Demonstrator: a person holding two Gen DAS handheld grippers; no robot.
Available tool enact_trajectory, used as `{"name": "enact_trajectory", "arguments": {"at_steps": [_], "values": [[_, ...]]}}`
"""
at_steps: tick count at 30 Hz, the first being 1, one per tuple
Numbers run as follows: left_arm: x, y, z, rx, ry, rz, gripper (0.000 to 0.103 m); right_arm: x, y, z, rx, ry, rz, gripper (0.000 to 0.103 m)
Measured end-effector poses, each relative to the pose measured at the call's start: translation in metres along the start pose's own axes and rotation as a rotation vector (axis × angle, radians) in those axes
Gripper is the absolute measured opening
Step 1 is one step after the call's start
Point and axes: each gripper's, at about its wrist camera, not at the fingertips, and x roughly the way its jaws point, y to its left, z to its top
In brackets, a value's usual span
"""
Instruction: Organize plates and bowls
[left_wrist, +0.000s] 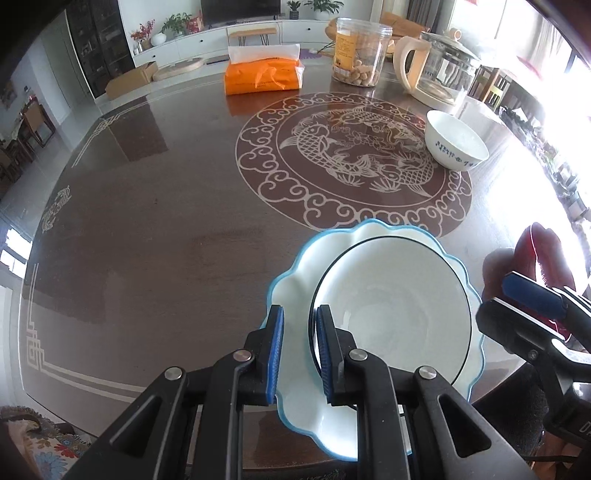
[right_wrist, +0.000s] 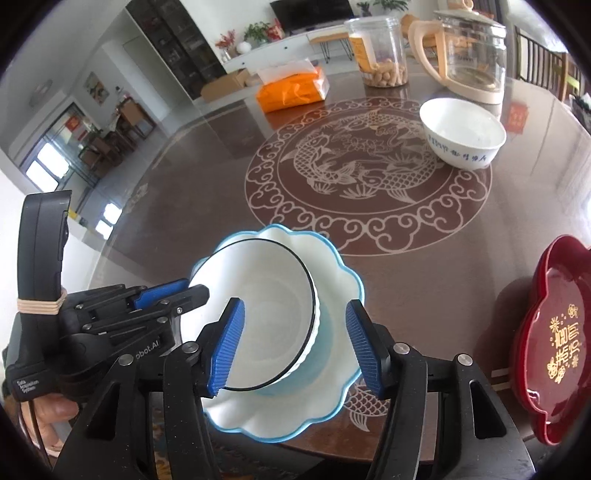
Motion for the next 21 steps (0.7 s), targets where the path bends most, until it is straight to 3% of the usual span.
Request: {"name": "enact_trajectory", "arguments": {"at_steps": [16, 18, 21], "values": [[-0.013, -0.016, 0.009, 0.062, -0.065, 0.001, 0.018, -0.038, -0.017, -0.021, 0.063, -0.075, -0.023, 0.064], [-0.016, -0.013, 0.012, 0.052, -0.050, -0.045, 0.018, -0.041, -0.019, -0.023, 0.065, -0.082, -0.028, 0.064], [-0.025, 0.005, 0.025, -0.038, -0.014, -0.214, 0.018, -0.049, -0.020, -0.025, 0.070, -0.102, -0.038, 0.064]]}}
